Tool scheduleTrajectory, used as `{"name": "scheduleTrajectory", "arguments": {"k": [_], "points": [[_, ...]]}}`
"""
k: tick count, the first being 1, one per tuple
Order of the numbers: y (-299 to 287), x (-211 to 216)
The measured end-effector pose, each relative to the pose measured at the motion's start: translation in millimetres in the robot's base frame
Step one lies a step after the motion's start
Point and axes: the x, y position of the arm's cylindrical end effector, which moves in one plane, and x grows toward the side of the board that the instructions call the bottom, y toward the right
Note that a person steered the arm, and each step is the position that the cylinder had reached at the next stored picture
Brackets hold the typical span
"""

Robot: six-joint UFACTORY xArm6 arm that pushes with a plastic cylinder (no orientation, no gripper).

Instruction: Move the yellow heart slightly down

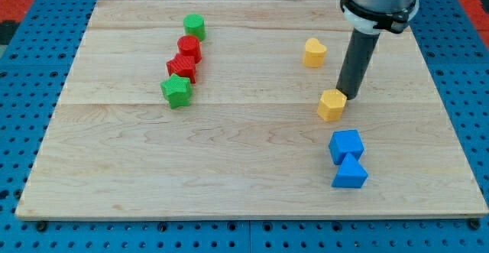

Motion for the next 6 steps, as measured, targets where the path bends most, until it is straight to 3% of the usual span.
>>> {"name": "scheduleTrajectory", "arguments": {"k": [1,2,3,4,6], "points": [[7,5],[34,-48],[17,-139],[-41,-163],[-30,-80]]}}
